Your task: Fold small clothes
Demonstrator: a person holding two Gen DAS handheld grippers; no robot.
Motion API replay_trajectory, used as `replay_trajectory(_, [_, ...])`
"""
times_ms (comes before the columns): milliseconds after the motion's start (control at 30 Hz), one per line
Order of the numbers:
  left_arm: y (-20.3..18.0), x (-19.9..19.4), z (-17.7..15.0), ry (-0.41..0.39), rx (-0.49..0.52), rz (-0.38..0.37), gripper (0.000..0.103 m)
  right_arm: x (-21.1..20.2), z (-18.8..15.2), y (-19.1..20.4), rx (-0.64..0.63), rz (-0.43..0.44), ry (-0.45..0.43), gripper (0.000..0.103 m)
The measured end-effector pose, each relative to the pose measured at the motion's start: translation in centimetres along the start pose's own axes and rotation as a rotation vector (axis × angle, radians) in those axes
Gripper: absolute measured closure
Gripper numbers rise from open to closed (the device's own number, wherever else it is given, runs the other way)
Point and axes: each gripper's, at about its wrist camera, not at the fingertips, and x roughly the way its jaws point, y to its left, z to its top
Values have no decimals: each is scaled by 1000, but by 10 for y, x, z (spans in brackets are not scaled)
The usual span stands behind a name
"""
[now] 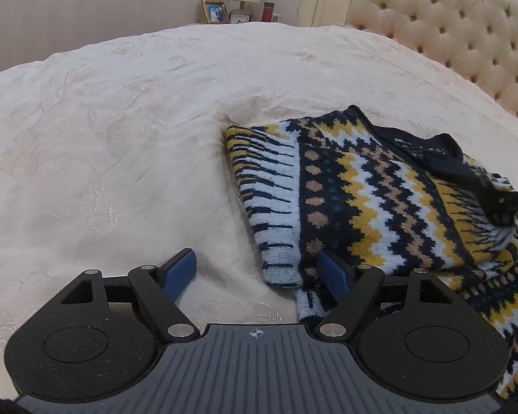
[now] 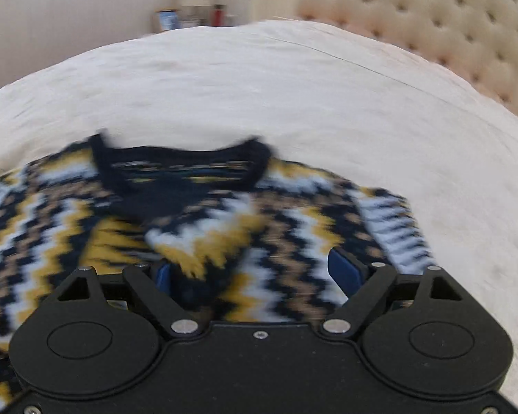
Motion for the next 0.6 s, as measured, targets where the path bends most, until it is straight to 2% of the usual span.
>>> replay_trajectory(133, [-1, 1, 0, -2, 3, 6, 25, 3, -6, -40, 79, 12, 24, 17])
replay_trajectory(233, [-1, 1, -1, -4, 4, 6, 25, 5, -13, -56, 118, 43, 41, 17])
replay_trajectory(600, [-1, 1, -1, -3, 3, 5, 24, -5, -17, -71, 247, 61, -2, 17])
